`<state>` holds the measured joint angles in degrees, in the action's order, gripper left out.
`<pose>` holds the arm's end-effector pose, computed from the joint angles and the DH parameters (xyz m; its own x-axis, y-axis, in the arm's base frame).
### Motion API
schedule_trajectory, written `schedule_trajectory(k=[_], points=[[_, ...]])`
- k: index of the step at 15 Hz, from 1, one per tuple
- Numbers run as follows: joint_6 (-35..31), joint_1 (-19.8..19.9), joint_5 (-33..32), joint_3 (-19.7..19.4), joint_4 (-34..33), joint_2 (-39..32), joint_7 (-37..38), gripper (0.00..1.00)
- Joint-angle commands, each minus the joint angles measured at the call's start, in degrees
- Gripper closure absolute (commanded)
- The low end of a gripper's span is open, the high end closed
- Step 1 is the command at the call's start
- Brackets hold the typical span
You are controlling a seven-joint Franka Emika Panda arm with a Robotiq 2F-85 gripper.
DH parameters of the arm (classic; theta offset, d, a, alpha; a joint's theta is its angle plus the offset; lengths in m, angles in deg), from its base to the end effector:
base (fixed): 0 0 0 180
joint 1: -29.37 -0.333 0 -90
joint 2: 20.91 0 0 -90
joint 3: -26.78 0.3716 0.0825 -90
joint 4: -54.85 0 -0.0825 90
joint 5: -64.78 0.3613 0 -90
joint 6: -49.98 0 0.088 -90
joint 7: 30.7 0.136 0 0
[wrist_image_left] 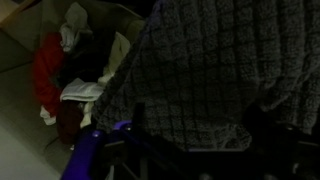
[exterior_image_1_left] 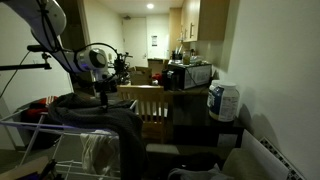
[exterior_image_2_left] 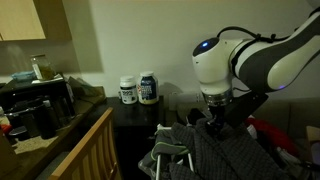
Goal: Take the towel off of the rack
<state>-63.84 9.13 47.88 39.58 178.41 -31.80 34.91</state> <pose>0.4376 0.2514 0.3339 0.9227 -0.3853 0.0065 -0.3567 -0.8475 0.3930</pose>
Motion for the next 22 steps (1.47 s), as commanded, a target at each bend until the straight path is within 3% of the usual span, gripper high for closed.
schedule_trajectory(k=[1, 2, 4, 14, 22], points=[[-3.04, 0.99, 2.3, 0.29, 3.53, 2.6, -1.98, 0.0], [-3.43, 1.1, 2.68, 0.28, 3.83, 2.7, -2.14, 0.25], [-4.27, 1.31, 3.63, 0.33, 4.35, 3.0, -2.31, 0.32], [-6.62, 1.62, 9.87, 0.43, 3.03, 4.52, -2.9, 0.97], [-2.35, 2.26, 10.23, 0.17, -0.48, 6.09, -3.78, 0.99]])
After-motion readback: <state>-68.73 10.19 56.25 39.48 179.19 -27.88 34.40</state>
